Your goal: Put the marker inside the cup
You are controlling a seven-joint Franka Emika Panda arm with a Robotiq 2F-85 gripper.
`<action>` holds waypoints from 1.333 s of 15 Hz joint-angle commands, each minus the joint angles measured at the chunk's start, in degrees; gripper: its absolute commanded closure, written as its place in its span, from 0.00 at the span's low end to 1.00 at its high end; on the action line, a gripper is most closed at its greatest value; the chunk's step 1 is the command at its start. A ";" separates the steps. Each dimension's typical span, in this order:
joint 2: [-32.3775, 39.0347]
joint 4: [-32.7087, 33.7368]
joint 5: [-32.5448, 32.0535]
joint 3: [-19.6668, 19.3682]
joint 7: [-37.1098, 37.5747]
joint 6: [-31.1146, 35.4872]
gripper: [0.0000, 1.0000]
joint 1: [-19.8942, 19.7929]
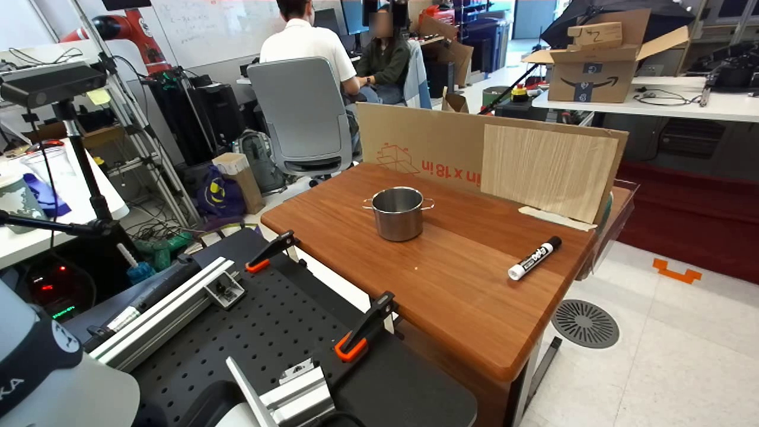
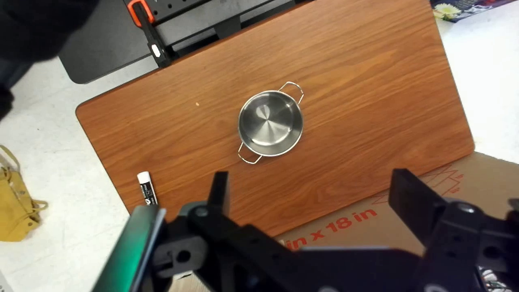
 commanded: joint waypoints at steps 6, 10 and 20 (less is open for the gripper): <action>12.35 7.49 -1.91 -4.18 -6.22 1.94 0.00 -2.74; 18.65 10.07 -3.19 -5.80 -8.76 5.79 0.00 -4.25; 33.40 17.64 -4.72 -6.79 -17.58 16.23 0.00 -7.79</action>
